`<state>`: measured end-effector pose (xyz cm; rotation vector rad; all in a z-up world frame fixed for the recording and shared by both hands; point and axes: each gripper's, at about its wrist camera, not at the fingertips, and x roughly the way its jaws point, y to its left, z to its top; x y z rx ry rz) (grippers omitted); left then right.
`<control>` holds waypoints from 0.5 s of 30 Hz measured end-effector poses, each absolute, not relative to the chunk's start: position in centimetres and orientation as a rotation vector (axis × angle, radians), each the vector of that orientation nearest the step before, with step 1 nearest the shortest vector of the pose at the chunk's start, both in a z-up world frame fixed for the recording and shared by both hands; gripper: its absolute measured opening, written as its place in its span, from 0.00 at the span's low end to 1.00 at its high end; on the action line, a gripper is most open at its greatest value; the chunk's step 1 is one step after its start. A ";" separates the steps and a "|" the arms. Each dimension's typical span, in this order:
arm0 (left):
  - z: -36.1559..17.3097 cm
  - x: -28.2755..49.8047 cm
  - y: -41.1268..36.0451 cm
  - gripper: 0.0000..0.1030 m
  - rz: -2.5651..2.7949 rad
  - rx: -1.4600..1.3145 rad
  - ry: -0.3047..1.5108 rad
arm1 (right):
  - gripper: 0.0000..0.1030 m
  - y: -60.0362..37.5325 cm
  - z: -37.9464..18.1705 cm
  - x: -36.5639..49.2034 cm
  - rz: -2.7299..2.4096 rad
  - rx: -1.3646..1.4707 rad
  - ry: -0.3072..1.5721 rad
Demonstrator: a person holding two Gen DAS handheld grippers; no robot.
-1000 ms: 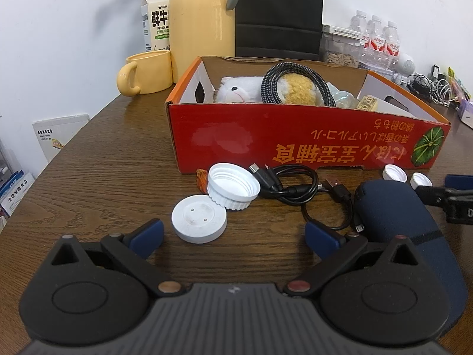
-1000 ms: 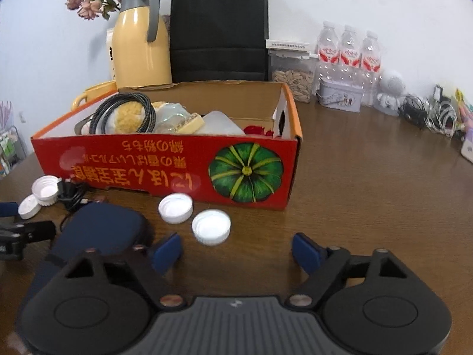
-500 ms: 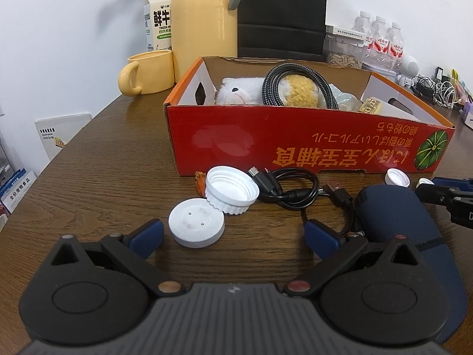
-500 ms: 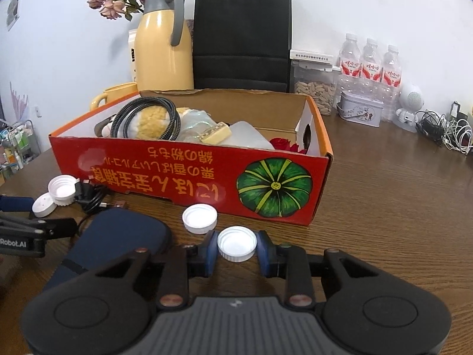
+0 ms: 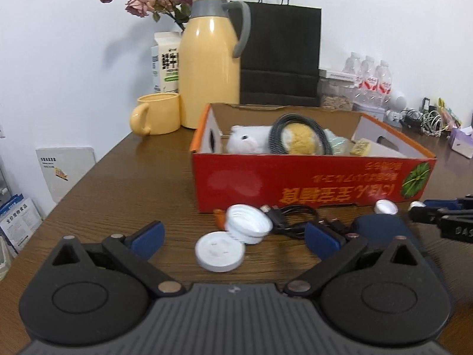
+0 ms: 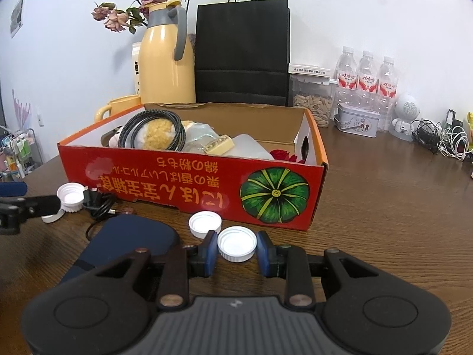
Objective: Organize objects
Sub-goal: 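Grasp the white round lid with the left gripper while the right gripper holds the cap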
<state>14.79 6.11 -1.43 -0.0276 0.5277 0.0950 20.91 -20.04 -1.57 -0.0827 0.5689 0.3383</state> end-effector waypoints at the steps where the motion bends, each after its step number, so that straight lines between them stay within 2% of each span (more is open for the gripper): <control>1: -1.6 15.0 6.5 1.00 0.099 -0.022 0.537 | 0.27 -20.0 -1.6 20.9 0.338 -0.082 0.569; 4: -1.9 15.6 7.1 1.00 0.097 -0.009 0.576 | 0.27 -20.1 -1.6 20.9 0.338 -0.083 0.569; 7: -2.4 16.5 7.5 0.94 0.104 0.004 0.618 | 0.27 -20.1 -1.6 20.9 0.338 -0.081 0.570; 9: -2.7 16.9 7.8 0.82 0.097 -0.001 0.643 | 0.27 -20.1 -1.6 20.9 0.337 -0.080 0.570; 13: -3.0 17.2 7.9 0.64 0.069 -0.011 0.661 | 0.27 -20.2 -1.6 20.9 0.338 -0.080 0.572; 15: -2.8 17.1 7.8 0.40 0.051 -0.014 0.655 | 0.27 -20.2 -1.6 20.9 0.338 -0.080 0.572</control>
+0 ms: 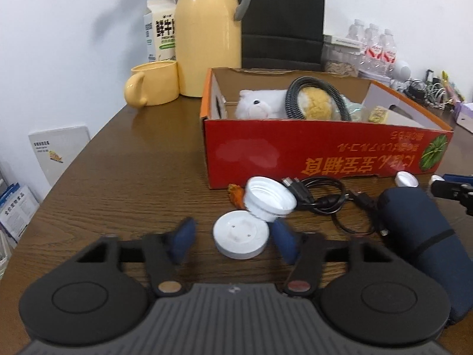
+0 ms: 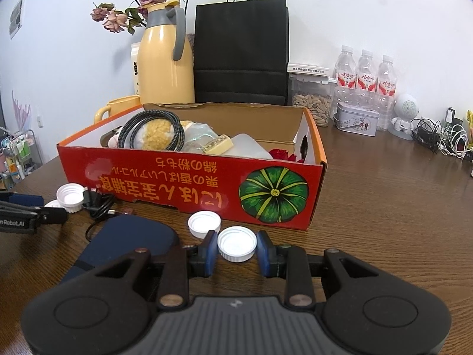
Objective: Organize objects
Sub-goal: 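Grasp the white round lid with the left gripper while the right gripper holds the cap, then carry the lid with the left gripper while the right gripper carries the cap into the box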
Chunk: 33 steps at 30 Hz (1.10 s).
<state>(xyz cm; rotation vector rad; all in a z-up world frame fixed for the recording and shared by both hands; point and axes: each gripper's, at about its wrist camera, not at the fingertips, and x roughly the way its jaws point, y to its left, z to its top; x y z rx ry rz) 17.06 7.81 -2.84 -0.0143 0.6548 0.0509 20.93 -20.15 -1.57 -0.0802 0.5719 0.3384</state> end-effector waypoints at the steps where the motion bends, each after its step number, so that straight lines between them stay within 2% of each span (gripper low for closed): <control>1: -2.7 17.0 7.8 0.39 0.042 -0.022 0.652 | 0.27 -20.2 -1.6 20.9 0.339 -0.081 0.572; 7: -2.4 16.0 7.3 0.39 0.036 -0.018 0.618 | 0.27 -20.2 -1.5 20.9 0.337 -0.079 0.568; 18: 0.9 13.6 6.3 0.39 0.033 -0.048 0.423 | 0.27 -20.1 -1.0 19.4 0.336 -0.087 0.487; 33: 4.9 19.2 2.5 0.39 -0.010 -0.090 0.287 | 0.27 -18.5 3.4 21.8 0.368 -0.025 0.326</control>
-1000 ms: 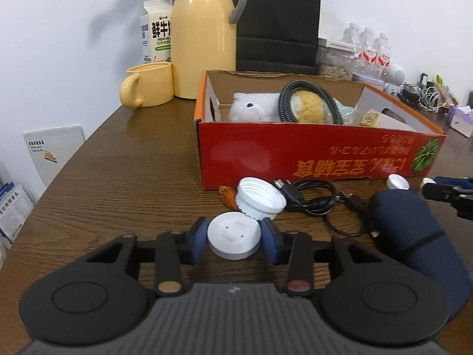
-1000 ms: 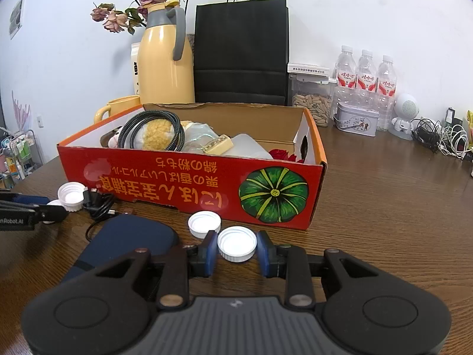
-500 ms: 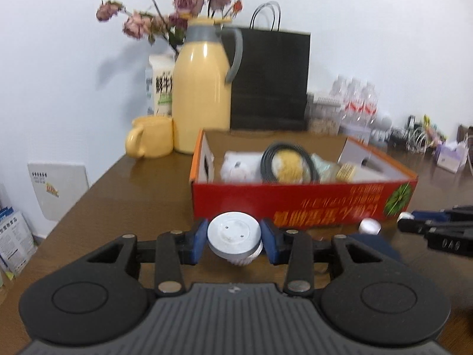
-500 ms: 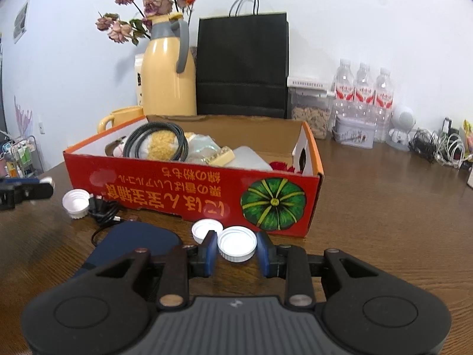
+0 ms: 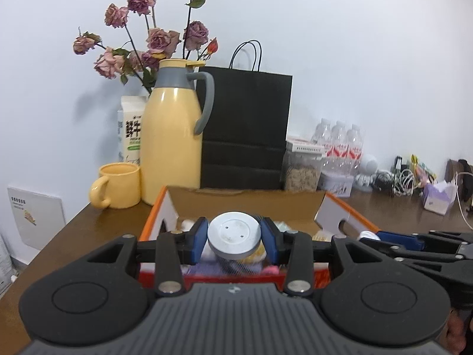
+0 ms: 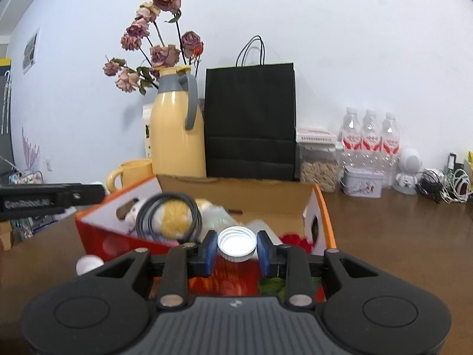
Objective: Organize objects
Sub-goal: 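Carry the lid with the left gripper while the right gripper carries the cap into the box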
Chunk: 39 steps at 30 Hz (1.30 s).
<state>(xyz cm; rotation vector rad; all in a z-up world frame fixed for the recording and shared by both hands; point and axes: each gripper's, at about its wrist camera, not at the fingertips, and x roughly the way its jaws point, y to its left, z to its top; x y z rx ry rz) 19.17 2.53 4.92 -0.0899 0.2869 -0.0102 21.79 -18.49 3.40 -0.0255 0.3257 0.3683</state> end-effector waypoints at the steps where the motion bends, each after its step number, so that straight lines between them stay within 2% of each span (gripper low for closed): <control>1: 5.1 19.6 2.4 0.39 -0.011 -0.094 0.283 | 0.27 -18.3 3.7 22.3 0.369 -0.020 0.320; 10: 5.4 24.4 2.3 0.39 0.022 -0.148 0.292 | 0.27 -17.1 5.0 26.6 0.344 0.017 0.290; 17: 4.7 27.1 2.2 0.39 0.049 -0.141 0.342 | 0.27 -16.8 3.6 29.7 0.317 0.047 0.326; 32: 3.8 27.4 2.0 0.39 0.049 -0.110 0.392 | 0.27 -16.6 2.4 29.8 0.317 0.019 0.385; 34: 3.9 27.2 2.1 0.43 0.059 -0.111 0.391 | 0.27 -16.6 2.4 29.6 0.319 0.018 0.388; 36: 4.0 26.8 2.2 0.56 0.067 -0.108 0.382 | 0.33 -16.6 2.4 29.5 0.314 0.016 0.389; 37: 4.0 26.7 2.3 0.61 0.072 -0.107 0.376 | 0.46 -16.6 2.4 29.4 0.308 0.015 0.388; 38: 4.1 26.6 2.3 0.76 0.079 -0.106 0.370 | 0.62 -16.7 2.4 29.3 0.303 0.015 0.384; 39: 4.2 26.5 2.3 0.92 0.090 -0.105 0.361 | 0.69 -16.7 2.5 29.2 0.295 0.016 0.377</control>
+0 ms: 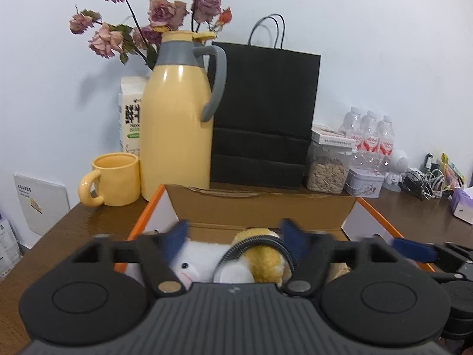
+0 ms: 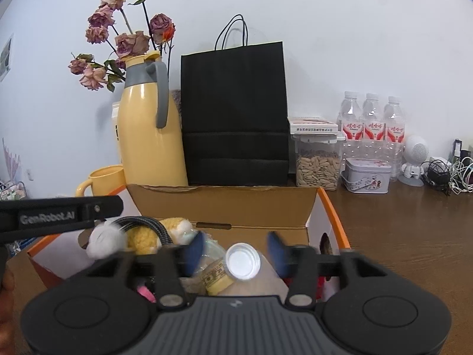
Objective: Organize objects
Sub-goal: 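Carry the lid with the left gripper while the right gripper carries the cap into the box, then open both grippers over the box and withdraw them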
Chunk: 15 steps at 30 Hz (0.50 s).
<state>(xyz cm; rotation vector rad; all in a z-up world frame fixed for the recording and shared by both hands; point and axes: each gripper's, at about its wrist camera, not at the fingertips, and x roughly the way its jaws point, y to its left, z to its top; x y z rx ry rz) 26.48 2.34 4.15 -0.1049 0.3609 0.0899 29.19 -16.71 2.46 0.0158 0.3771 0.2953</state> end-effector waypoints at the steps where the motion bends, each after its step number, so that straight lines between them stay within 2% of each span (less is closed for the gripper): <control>1: 4.2 26.4 2.3 1.00 0.103 -0.104 0.351 | 0.81 -16.8 2.5 29.1 0.286 0.016 0.369; 2: 4.2 26.2 2.4 1.00 0.118 -0.103 0.334 | 0.88 -16.8 2.5 29.0 0.277 0.018 0.360; 5: 4.3 26.2 2.5 1.00 0.135 -0.110 0.331 | 1.00 -17.3 2.5 28.9 0.262 0.044 0.345; 15: 4.5 25.7 2.6 1.00 0.125 -0.104 0.335 | 1.00 -17.3 2.8 28.3 0.273 0.029 0.349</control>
